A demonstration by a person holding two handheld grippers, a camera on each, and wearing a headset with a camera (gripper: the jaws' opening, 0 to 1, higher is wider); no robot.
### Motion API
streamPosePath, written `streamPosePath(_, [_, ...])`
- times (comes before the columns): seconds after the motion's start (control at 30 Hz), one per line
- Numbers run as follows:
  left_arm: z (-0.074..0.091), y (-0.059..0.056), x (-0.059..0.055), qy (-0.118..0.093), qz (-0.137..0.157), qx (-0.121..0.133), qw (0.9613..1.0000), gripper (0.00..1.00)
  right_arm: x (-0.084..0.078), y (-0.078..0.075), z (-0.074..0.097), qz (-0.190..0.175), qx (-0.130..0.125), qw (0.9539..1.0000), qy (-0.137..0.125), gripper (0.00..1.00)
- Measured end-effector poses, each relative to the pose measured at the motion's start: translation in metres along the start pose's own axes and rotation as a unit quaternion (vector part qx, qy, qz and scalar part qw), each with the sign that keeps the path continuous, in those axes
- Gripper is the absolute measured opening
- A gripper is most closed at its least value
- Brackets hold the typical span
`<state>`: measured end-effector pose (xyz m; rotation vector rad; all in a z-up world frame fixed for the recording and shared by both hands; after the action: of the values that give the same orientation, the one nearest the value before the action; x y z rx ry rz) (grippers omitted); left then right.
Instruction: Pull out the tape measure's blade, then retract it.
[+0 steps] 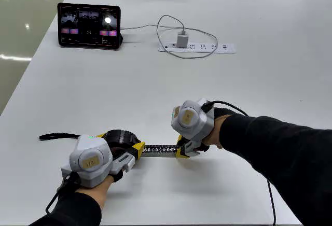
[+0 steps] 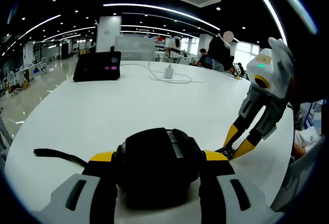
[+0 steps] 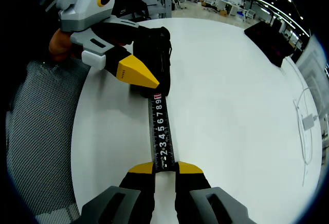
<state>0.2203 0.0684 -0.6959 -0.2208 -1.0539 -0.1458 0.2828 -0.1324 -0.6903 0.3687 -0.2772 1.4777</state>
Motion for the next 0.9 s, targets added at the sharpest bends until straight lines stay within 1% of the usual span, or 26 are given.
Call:
streamPosePath(0.03, [-0.0001,0.0,0.0,0.0,0.0,0.0,1.0,0.6,0.0007,-0.0004,-0.0004,0.008,0.001,1.0,-0.001,0.1])
streamPosePath(0.1, [0.0,-0.0001,0.0,0.0,0.0,0.0,1.0,0.6,0.0007,-0.0003,-0.0006,0.011,0.002,0.9999,-0.001,0.1])
streamPosePath(0.27, [0.0,-0.0003,0.0001,0.001,-0.001,0.0,1.0,0.6,0.0016,-0.001,-0.0014,0.003,0.004,1.0,-0.004,0.1])
streamPosePath(0.57, [-0.0005,-0.0007,-0.0002,0.001,-0.001,0.0,1.0,0.6,0.0042,0.0004,-0.0026,0.0,0.004,1.0,-0.006,0.1])
streamPosePath(0.9, [-0.0003,-0.0011,0.0002,0.001,-0.001,0.0,1.0,0.6,0.0077,0.0005,-0.0049,-0.001,0.005,0.9999,-0.014,0.1])
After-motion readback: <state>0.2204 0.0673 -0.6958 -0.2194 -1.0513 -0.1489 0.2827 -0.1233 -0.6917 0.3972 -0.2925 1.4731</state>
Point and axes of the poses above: the centre of the closed fingertips' face, and the gripper's own axes: z roughly backward along the fingers, y roughly to its left, x roughly out of its top, the point moved 10 cm from there along z, roughly backward along the fingers, and after that the axes turned 1 degree about x, right-handed, at the moved point
